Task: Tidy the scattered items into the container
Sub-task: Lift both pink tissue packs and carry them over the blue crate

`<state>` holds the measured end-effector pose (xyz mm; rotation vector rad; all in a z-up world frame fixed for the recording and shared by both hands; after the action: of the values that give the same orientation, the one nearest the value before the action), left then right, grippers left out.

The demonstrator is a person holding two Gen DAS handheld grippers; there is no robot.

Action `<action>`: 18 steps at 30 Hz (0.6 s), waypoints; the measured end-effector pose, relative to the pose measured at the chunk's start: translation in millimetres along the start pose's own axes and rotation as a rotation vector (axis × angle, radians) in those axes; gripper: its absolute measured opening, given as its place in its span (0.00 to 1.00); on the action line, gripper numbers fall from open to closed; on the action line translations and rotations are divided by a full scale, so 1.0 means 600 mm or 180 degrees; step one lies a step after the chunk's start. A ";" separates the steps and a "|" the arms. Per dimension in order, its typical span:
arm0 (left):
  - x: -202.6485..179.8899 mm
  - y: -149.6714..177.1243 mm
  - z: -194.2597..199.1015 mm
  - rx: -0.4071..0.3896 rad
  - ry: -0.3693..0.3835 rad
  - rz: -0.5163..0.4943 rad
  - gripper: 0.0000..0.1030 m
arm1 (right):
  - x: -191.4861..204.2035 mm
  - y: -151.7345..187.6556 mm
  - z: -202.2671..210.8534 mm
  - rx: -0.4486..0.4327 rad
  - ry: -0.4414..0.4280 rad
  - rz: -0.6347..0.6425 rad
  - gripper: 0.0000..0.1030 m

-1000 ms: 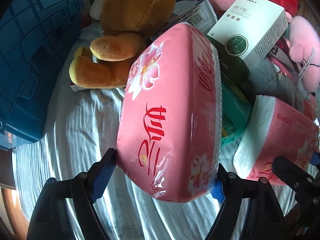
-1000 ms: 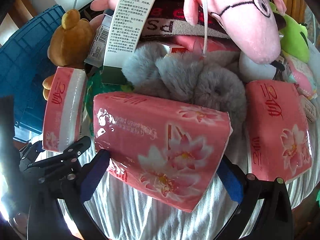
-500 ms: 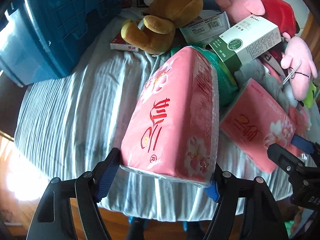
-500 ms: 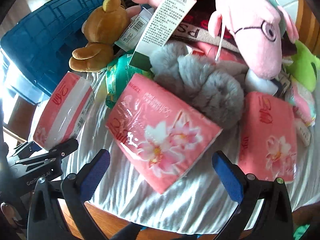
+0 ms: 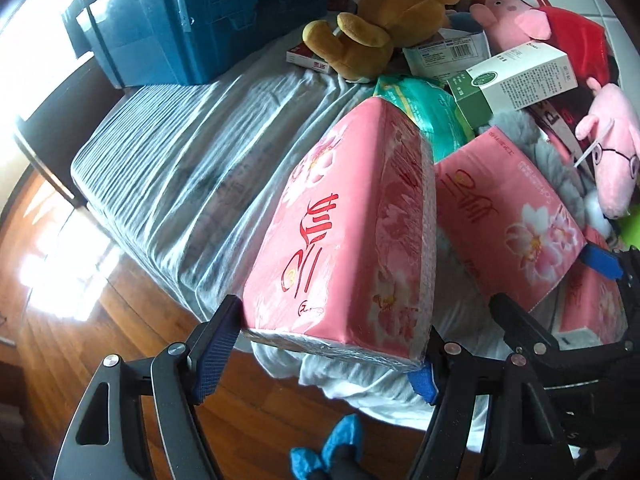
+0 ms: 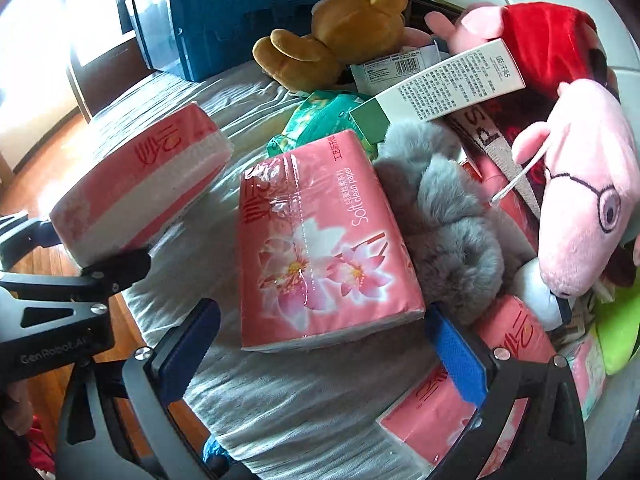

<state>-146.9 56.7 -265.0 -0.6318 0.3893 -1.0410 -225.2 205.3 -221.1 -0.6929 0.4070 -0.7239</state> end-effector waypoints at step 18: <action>-0.028 -0.013 -0.010 -0.0398 -0.0179 -0.0122 0.67 | -0.004 0.009 -0.038 -0.0435 -0.0288 -0.0009 0.94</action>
<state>-163.2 67.0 -264.6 -0.7814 0.3966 -1.0388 -237.2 199.9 -240.8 -0.8519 0.3751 -0.6689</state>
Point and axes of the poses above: each gripper's, at about its wrist camera, not at the fingertips, and z roughly against the way its jaws point, x to its left, y to its underside, the point moved 2 cm from there along -z, roughly the way its jaws point, and after that the axes turned 13 degrees about -x, right-handed, at the moved point
